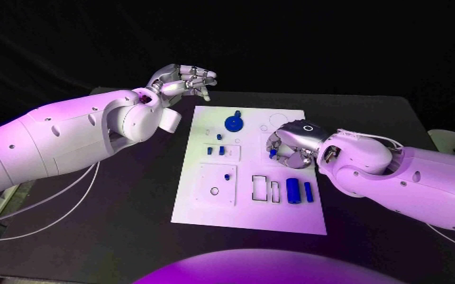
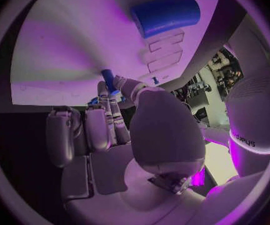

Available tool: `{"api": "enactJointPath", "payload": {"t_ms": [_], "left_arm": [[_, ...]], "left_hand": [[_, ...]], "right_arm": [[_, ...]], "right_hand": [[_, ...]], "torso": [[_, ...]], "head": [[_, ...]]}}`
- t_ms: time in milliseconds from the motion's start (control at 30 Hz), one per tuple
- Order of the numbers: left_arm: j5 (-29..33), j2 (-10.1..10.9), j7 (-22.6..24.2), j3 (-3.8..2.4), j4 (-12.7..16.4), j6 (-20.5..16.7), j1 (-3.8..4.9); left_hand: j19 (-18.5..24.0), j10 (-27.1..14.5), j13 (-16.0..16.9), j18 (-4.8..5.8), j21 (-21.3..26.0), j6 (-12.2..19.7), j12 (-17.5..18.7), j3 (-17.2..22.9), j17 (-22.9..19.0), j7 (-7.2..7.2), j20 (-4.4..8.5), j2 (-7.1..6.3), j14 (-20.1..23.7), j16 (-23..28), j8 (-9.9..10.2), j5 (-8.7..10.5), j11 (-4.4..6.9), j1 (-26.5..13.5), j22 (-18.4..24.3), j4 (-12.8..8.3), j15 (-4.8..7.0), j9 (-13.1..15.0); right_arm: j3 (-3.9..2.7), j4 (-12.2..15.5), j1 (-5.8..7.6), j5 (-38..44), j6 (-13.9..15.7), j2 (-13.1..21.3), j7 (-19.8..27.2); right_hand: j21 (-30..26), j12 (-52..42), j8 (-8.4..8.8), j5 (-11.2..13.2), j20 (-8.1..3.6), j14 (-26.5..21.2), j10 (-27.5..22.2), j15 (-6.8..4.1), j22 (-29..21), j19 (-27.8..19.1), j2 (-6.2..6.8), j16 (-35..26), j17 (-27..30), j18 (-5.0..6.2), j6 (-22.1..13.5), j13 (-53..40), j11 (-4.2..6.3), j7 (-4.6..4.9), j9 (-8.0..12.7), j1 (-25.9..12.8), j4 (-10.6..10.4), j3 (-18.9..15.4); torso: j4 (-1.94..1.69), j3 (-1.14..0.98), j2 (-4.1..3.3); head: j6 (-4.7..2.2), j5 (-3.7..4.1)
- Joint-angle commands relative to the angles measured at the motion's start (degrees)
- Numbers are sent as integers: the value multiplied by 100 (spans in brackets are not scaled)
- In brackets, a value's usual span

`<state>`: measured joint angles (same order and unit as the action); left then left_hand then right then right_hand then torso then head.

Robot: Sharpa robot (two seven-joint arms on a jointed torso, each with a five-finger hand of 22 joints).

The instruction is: Assemble the parts on the task board

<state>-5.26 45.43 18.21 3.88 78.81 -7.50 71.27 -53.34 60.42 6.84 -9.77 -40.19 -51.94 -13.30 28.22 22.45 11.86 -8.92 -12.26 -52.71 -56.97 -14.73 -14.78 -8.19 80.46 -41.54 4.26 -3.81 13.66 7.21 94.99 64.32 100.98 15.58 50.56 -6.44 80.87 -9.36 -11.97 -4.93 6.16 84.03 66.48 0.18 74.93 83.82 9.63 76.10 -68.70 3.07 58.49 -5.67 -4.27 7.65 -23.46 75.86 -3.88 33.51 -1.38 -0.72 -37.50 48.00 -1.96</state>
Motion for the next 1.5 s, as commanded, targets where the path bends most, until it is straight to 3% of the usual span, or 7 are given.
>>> {"api": "enactJointPath", "payload": {"t_ms": [33,200,667,800,1100,1233,1500], "left_arm": [[35,-5,3,-4,8,115,5],[35,0,-10,-4,0,121,5],[35,-41,-10,3,-78,146,-4],[35,-71,-10,4,-106,157,-7],[36,-152,-10,6,-139,185,-13],[38,-196,-12,7,-151,203,-16],[46,-219,-18,10,-155,209,-17]], "left_hand": [[-41,-42,-8,-68,20,39,18,-6,-6,-6,-19,57,8,38,-19,8,12,9,8,2,-26,-5],[-41,-42,-8,-68,20,39,18,-6,-6,-6,-19,57,8,38,-19,8,12,9,8,2,-26,-5],[-42,-43,-8,-69,22,41,16,-6,-6,-6,-19,60,7,39,-20,8,12,8,10,4,-26,-5],[-42,-43,-8,-69,22,41,16,-6,-6,-6,-19,60,7,39,-20,8,12,8,10,4,-26,-5],[-44,-46,-9,-69,25,43,15,-8,-6,-6,-20,64,7,39,-22,8,12,8,11,6,-26,-5],[-44,-46,-9,-69,25,43,15,-8,-6,-6,-20,64,7,39,-22,8,12,8,11,6,-26,-5],[-44,-46,-9,-69,25,43,15,-8,-6,-6,-20,64,7,39,-22,8,12,8,11,6,-26,-5]], "right_arm": [[5,16,-13,39,98,-7,14],[3,160,-13,44,346,64,24],[-47,957,158,-145,796,117,88],[-42,1010,77,-204,838,-135,158],[-15,885,-298,-233,893,-776,321],[4,753,-453,-218,882,-1041,367],[76,427,-566,-170,744,-1314,378]], "right_hand": [[67,-57,-122,89,-58,206,151,-78,947,163,-170,31,-18,-87,155,-39,38,-46,-76,61,30,88],[121,-69,-228,152,-95,209,276,-113,989,191,-272,56,-37,-100,214,-70,81,-74,-170,113,98,202],[143,-36,-295,154,-110,211,312,-119,1008,203,-235,73,-48,-106,211,-83,87,-77,-248,90,152,225],[130,-31,-300,153,-110,211,311,-120,1000,195,-230,74,-48,-103,209,-83,87,-76,-254,89,157,226],[106,-9,-311,139,-112,209,305,-118,987,182,-229,72,-40,-97,188,-84,83,-65,-276,89,179,241],[107,-5,-313,136,-112,210,304,-118,987,182,-230,75,-42,-97,183,-84,81,-63,-281,88,184,245],[93,3,-317,132,-112,208,302,-116,979,175,-227,73,-37,-93,175,-85,78,-58,-288,85,191,247]], "torso": [[0,2,0],[1,-3,4],[6,6,15],[4,5,16],[-9,13,3],[-7,11,0],[-3,7,-2]], "head": [[7,-6],[17,-18],[-6,-113],[10,-167],[60,-408],[71,-428],[110,-426]]}}
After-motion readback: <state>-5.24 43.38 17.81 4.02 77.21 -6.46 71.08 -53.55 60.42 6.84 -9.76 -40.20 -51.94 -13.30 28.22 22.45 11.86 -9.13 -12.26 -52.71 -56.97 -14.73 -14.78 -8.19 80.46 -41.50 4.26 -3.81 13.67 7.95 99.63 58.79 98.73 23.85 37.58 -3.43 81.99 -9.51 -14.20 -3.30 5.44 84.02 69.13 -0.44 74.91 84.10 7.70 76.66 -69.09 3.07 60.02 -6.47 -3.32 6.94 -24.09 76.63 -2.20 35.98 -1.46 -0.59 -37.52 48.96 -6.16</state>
